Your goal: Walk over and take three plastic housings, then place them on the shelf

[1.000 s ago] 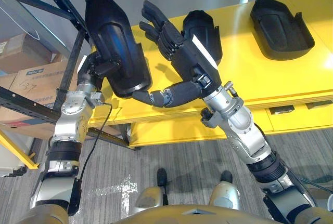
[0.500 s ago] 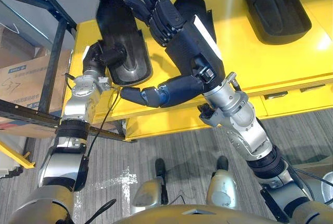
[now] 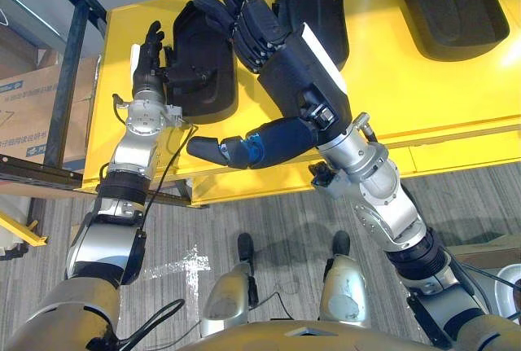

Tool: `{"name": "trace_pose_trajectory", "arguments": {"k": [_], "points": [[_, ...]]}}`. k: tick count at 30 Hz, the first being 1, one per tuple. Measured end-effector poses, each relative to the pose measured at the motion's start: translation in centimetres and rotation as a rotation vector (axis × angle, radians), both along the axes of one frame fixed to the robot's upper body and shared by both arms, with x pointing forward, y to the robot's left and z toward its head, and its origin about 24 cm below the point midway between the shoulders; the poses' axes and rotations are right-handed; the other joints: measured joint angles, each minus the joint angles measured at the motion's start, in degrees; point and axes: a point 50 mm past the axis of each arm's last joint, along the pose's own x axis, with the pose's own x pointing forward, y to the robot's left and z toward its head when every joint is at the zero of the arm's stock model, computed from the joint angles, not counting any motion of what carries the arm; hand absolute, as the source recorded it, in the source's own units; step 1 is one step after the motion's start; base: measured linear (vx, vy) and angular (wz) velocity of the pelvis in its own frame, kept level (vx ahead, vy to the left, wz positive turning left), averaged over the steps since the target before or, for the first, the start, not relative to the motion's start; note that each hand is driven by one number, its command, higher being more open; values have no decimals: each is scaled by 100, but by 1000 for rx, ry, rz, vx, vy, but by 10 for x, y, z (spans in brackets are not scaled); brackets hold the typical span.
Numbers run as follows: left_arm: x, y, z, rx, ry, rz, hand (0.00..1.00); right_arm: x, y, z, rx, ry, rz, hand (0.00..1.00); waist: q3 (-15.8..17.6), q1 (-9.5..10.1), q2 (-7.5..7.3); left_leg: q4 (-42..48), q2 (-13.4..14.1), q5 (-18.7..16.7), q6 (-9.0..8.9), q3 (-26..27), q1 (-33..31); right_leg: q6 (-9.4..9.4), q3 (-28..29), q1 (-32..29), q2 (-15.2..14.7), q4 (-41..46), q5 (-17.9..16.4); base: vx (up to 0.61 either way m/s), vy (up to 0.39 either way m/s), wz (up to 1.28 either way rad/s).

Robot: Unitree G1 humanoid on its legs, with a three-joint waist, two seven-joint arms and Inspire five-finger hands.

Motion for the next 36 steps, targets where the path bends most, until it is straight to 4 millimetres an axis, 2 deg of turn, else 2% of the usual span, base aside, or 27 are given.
{"name": "trace_pose_trajectory", "arguments": {"k": [5, 8, 10, 14, 16, 18, 20, 23, 27, 31, 36], "points": [[-2, 4, 6, 15, -69, 92, 100, 4, 0, -5, -27, -12, -93, 100, 61, -61, -95, 0, 6, 13, -15, -17, -6, -3, -8, 2, 9, 2, 3, -2, -2, 1], [-5, 4, 13, -59, -142, 111, 100, 13, -3, -10, -17, 17, -185, 100, 97, -71, -128, -4, 8, 37, -20, -74, -33, -5, -61, 8, 9, 5, 3, -4, -13, 9], [-16, -2, 36, -132, -280, 78, 100, 24, -9, -16, -6, 48, -275, 100, 158, -32, -189, -11, 12, 51, -29, -117, -41, 12, -94, 16, 12, 19, 14, 2, -21, 7], [-45, -13, 74, -184, -532, -25, 100, 45, -16, -16, -8, 97, -397, 100, 167, 41, -204, -14, 12, 60, -45, -203, -27, 21, -162, 83, 9, 20, 19, 17, -19, 9], [-60, -18, 96, -196, -673, -74, 100, 60, -16, 0, -15, 80, -450, 100, 167, 53, -203, -13, 21, 73, -63, -294, -15, 6, -250, 153, 9, 18, 9, -12, -18, 15], [-69, -21, 108, -204, -752, -114, 100, 66, -16, 16, 3, 41, -468, 100, 169, 75, -201, -13, 32, 89, -76, -355, -17, -5, -323, 203, 10, 16, 1, -31, -18, 15], [-78, -22, 118, -226, -817, -180, 100, 68, -16, 35, 2, -28, -503, 100, 169, 162, -200, -12, 46, 102, -87, -387, -17, -16, -363, 232, 20, 17, -7, -35, -16, 10], [-86, -21, 126, -241, -868, -242, 100, 72, -17, 47, 6, -61, -516, 100, 169, 234, -200, -12, 61, 126, -96, -486, -24, -32, -463, 305, 30, 3, -16, -34, -21, 13], [-96, -17, 126, -217, -890, -263, 100, 81, -21, 43, -52, -51, -557, 100, 169, 329, -200, -13, 77, 146, -105, -594, -34, -68, -577, 377, 44, -14, -38, -25, -23, 13], [-110, -12, 102, -181, -837, -273, 100, 93, -29, 33, -100, 37, -616, 100, 174, 380, -195, -15, 102, 156, -120, -745, -36, -61, -733, 531, 73, -105, -33, -7, -25, 15], [-114, -14, 73, -83, -737, -238, 100, 111, -43, 19, -140, 167, -709, 100, 246, 530, -192, -8, 104, 161, -127, -817, -25, -60, -813, 624, 79, -141, -31, -17, -16, 9]]}}
